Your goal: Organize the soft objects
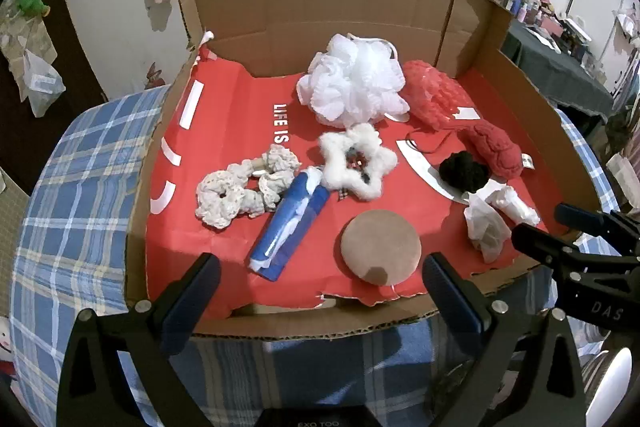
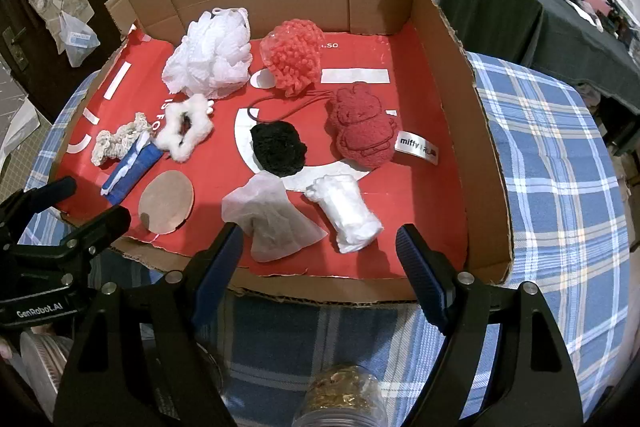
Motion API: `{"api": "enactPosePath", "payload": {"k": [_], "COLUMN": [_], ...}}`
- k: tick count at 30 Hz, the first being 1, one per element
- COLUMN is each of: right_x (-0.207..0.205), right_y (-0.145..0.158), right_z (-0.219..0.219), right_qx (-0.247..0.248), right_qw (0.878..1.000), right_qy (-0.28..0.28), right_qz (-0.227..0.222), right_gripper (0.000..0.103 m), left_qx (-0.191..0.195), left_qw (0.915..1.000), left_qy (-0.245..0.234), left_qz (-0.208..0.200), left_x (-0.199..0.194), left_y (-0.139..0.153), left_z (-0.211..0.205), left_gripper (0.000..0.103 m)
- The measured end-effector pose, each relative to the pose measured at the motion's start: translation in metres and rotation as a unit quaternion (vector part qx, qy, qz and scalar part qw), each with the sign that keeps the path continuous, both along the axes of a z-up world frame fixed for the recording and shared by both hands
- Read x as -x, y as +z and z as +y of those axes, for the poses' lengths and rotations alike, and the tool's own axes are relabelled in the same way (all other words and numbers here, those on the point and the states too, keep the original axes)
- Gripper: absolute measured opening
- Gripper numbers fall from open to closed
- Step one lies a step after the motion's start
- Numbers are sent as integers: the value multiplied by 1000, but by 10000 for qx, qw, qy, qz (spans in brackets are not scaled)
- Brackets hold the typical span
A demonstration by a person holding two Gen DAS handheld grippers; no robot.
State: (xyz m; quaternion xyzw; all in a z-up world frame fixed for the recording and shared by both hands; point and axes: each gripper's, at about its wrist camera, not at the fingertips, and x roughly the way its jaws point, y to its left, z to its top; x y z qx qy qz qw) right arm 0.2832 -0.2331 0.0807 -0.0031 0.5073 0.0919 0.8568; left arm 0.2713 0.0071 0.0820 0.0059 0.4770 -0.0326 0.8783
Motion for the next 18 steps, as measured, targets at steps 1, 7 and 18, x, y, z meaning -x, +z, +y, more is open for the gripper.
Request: {"api": "enactPosePath", "payload": {"k": [1,7,18], "right_x": [0,1,0], "right_y": [0,0,0], "right_z": [0,0,0], "right_qx": [1,-1,21], "right_qw": [10000,10000,10000], "right_qy": [3,0,2], "right_qz": [1,-4,-7], "right_gripper": [78,78,78], "left_qx": [-12,-15,-10], "left_qw": [10000,10000,10000], "left_qy": [-8,-21,-15], "left_qz": [-8,-10,-8], "left_x": [0,0,1], "left_y": [0,0,0], "left_z": [0,-1,-1], "left_gripper": [103,103,103]}}
